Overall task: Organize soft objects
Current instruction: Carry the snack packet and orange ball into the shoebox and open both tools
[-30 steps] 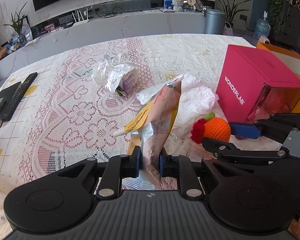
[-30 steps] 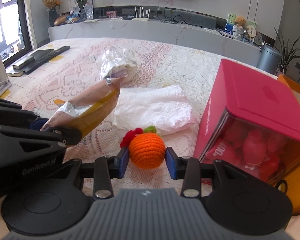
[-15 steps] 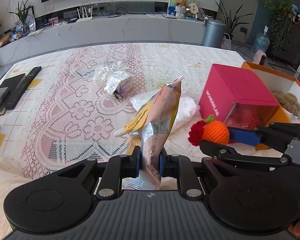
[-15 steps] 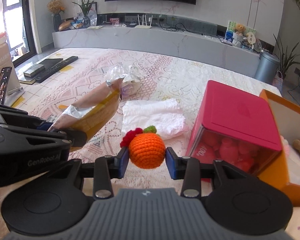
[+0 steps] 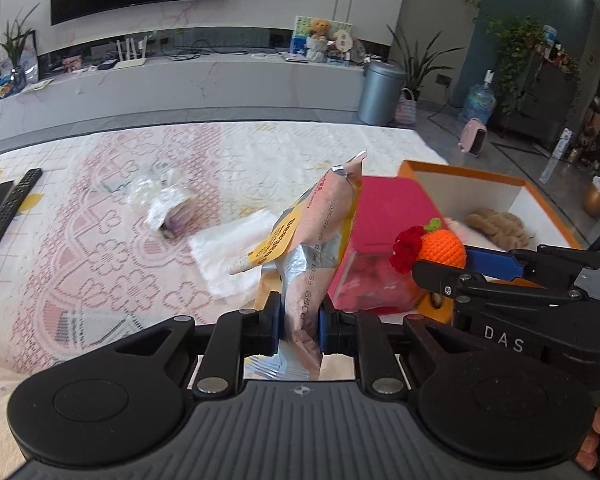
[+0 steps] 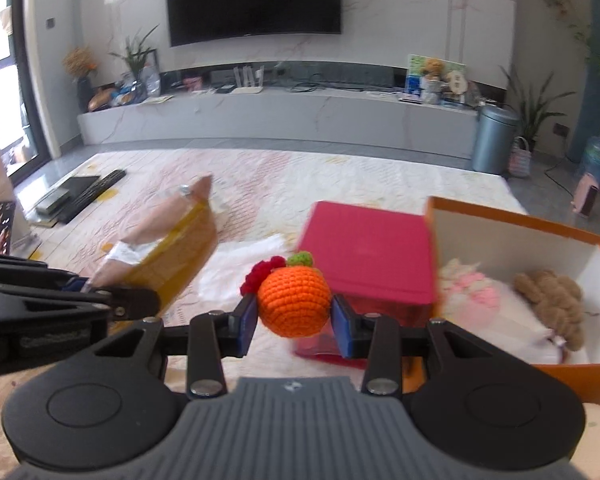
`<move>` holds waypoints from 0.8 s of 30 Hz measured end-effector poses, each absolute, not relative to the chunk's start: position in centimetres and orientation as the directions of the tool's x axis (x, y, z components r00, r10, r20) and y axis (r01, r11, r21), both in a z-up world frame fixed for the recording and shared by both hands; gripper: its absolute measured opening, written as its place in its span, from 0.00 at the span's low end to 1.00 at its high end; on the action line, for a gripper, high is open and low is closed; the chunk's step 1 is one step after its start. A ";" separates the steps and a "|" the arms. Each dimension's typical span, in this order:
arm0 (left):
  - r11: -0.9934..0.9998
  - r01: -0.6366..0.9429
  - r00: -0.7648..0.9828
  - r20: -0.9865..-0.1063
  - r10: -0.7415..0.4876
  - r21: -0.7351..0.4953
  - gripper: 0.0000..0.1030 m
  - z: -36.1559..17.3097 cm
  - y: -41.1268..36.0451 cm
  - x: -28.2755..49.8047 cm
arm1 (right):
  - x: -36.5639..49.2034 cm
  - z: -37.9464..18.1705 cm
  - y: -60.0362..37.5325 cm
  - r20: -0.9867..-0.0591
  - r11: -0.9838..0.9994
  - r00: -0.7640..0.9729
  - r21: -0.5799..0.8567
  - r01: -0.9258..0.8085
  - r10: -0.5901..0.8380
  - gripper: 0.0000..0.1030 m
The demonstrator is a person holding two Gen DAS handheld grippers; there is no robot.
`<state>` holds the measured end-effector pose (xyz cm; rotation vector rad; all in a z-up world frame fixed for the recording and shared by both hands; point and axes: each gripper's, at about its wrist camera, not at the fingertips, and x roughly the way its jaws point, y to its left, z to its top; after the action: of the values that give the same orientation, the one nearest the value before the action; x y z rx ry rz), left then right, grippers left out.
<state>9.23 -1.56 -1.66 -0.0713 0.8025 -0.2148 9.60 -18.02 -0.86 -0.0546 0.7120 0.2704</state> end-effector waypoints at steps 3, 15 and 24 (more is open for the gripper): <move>0.965 0.208 0.676 -0.691 -0.258 -0.157 0.19 -0.7 -3.1 10.1 | 10.1 0.2 -20.3 -0.649 0.970 0.732 0.042 -0.239 0.208 0.38; 0.898 0.385 0.572 -0.709 -0.413 -0.213 0.19 0.0 -10.8 16.0 | 13.2 2.4 -28.7 -0.685 0.981 0.726 -0.096 -0.168 0.057 0.38; 0.858 0.438 0.416 -0.785 -0.458 -0.268 0.19 -2.4 -14.5 21.4 | 16.6 0.4 -35.3 -0.782 0.994 0.621 -0.026 -0.103 0.043 0.39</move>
<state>21.38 -14.53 -2.39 -0.0222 0.9929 -0.5629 16.64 -35.33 0.38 -0.0706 0.8966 0.0840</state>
